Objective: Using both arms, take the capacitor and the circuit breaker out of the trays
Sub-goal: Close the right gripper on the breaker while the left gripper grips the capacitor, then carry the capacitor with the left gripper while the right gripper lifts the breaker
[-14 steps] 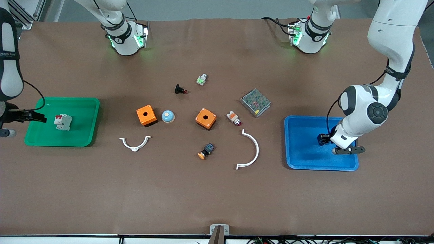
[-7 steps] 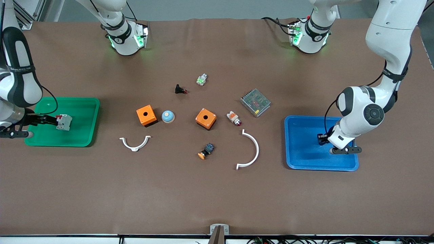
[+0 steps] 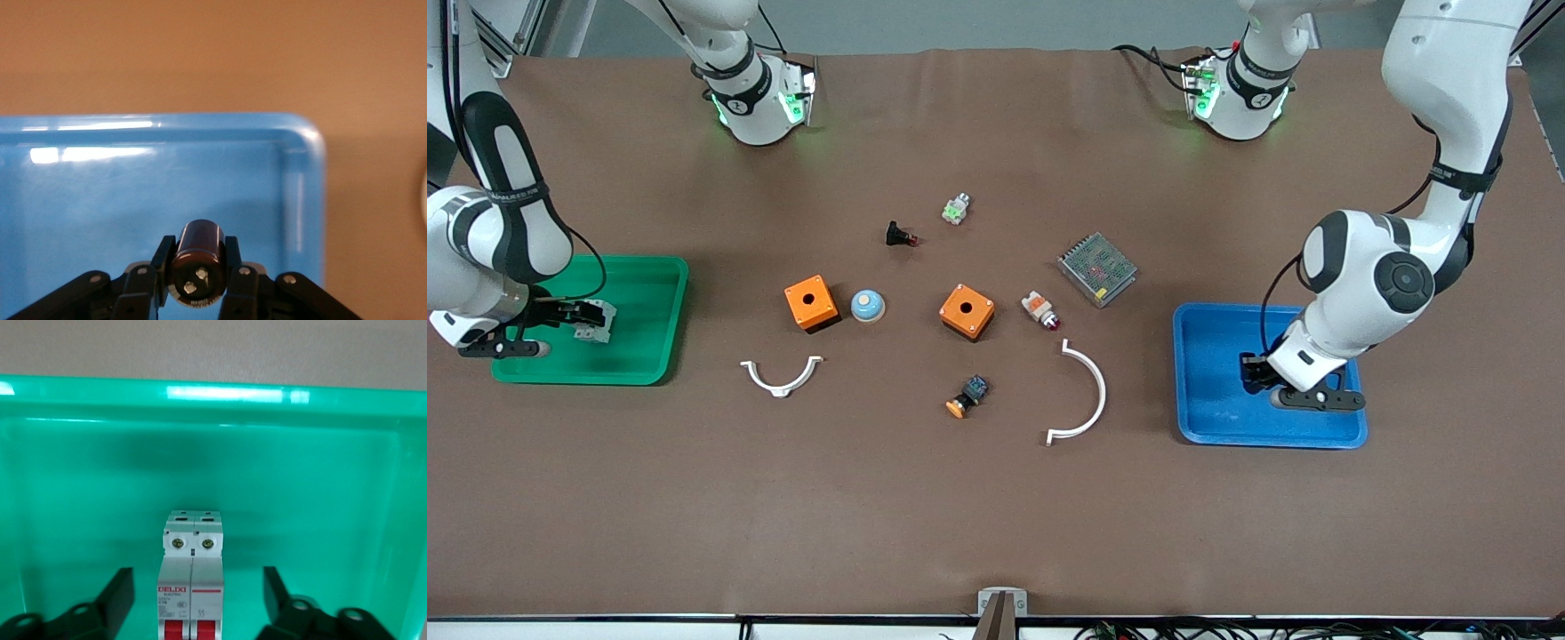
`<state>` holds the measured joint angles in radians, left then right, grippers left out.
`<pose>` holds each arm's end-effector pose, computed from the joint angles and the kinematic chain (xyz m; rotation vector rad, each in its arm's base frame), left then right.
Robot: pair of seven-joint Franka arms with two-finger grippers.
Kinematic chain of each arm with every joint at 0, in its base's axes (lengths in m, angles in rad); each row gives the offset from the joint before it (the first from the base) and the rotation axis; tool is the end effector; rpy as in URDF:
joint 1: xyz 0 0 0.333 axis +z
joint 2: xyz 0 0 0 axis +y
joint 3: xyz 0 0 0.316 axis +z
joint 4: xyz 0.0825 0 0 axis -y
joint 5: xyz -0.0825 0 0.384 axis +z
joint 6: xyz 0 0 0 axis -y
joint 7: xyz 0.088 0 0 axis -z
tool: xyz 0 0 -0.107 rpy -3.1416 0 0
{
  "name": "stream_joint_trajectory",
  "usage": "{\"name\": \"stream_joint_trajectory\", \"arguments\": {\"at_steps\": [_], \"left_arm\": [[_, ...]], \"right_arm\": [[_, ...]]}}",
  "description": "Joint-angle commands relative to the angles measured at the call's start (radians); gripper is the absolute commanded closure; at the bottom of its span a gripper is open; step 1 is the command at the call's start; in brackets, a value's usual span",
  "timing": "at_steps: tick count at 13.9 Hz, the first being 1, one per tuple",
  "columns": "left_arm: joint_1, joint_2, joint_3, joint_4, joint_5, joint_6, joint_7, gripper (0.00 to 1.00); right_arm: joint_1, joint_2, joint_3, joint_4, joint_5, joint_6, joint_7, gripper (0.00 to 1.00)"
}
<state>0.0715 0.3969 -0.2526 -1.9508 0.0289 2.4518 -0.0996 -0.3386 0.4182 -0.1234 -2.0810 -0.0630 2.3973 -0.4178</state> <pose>0.6202 -0.1055 0.2922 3.0435 -0.1191 0.1607 0.5163 -0.2573 0.2166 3.0954 0.0191 -0.1999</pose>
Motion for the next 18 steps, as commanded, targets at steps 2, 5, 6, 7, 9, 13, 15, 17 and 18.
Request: {"name": "stream_joint_trajectory", "arguments": {"at_steps": [2,5,6,7,9,13,15,17,18], "left_arm": [[-0.094,0.007,-0.03,0.082,0.016,-0.066,-0.13,1.0],[-0.192,0.055,-0.027,0.144,0.016,-0.066,-0.265,1.0],[-0.223,0.077,-0.025,0.167,0.016,-0.066,-0.305,1.0],[-0.257,0.1,-0.022,0.19,0.019,-0.066,-0.339,1.0],[-0.318,0.137,-0.016,0.225,0.074,-0.066,-0.443,1.0],[-0.415,0.279,-0.016,0.343,0.19,-0.066,-0.67,1.0],[-0.458,0.351,-0.001,0.421,0.194,-0.066,-0.722,1.0],[-0.518,0.396,0.053,0.455,0.192,-0.066,-0.726,1.0],[-0.548,0.413,0.085,0.463,0.191,-0.065,-0.73,0.99]], "right_arm": [[-0.031,-0.006,0.024,-0.014,0.003,0.003,-0.021,0.39],[-0.03,-0.006,0.024,-0.014,0.003,-0.003,-0.05,0.65],[-0.03,-0.006,0.024,-0.013,0.003,-0.016,-0.052,0.71],[-0.028,-0.006,0.024,-0.01,0.003,-0.03,-0.05,0.72],[-0.02,-0.019,0.024,0.008,0.003,-0.078,-0.05,0.73],[0.042,-0.084,0.034,0.174,0.012,-0.379,-0.017,0.74],[0.114,-0.085,0.034,0.29,0.012,-0.511,0.089,0.74],[0.209,-0.091,0.034,0.334,0.018,-0.561,0.199,0.74],[0.255,-0.101,0.034,0.331,0.04,-0.572,0.255,0.74]]}}
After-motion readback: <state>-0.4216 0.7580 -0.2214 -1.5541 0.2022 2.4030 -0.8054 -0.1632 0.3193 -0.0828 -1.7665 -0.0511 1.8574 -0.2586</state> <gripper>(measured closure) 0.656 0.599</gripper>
